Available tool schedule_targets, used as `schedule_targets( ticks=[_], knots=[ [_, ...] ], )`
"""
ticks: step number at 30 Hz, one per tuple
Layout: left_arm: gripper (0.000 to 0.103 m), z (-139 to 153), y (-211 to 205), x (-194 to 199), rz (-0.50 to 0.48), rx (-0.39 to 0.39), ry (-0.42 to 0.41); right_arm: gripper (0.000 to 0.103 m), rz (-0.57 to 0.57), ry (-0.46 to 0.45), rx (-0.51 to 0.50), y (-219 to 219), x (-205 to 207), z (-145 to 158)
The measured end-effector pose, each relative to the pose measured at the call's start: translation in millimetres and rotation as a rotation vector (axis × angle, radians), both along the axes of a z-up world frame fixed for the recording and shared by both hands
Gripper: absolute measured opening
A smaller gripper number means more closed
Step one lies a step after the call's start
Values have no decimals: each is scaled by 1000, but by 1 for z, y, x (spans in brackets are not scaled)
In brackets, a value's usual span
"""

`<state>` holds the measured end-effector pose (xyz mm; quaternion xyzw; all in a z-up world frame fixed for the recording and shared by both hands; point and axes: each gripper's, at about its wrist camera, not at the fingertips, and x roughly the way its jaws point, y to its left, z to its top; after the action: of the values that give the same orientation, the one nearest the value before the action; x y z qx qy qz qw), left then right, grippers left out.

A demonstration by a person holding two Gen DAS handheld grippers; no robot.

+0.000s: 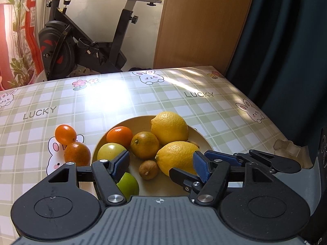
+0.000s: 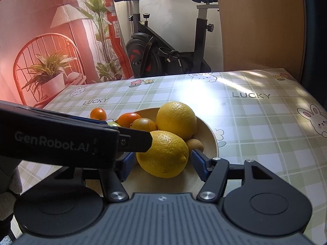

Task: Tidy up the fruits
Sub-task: 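Lower the lemon onto the plate and open the left tool, then move the left tool to the small orange tangerines and close on one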

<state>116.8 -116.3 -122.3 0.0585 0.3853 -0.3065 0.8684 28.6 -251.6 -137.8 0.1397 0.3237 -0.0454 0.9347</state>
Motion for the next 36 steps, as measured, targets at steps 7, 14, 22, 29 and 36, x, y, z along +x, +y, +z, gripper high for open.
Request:
schedule_targets(
  ticks=[7,14,22,29,36],
  knots=[
    [71,6,20,-7,47,0,-24,63,-1,-19,-10,7,-4,7],
    [71,9,41,-10,100,-26,-33,63,7,-39,-23,16,-5,15],
    [71,15,67,-13,164,-69,-49,63,28,-39,-34,25,-4,17],
    [71,10,89,-13,214,-99,-23,63,57,-44,-47,38,-3,20],
    [71,7,110,-7,270,-118,-16,63,86,-43,-60,53,2,21]
  ],
)
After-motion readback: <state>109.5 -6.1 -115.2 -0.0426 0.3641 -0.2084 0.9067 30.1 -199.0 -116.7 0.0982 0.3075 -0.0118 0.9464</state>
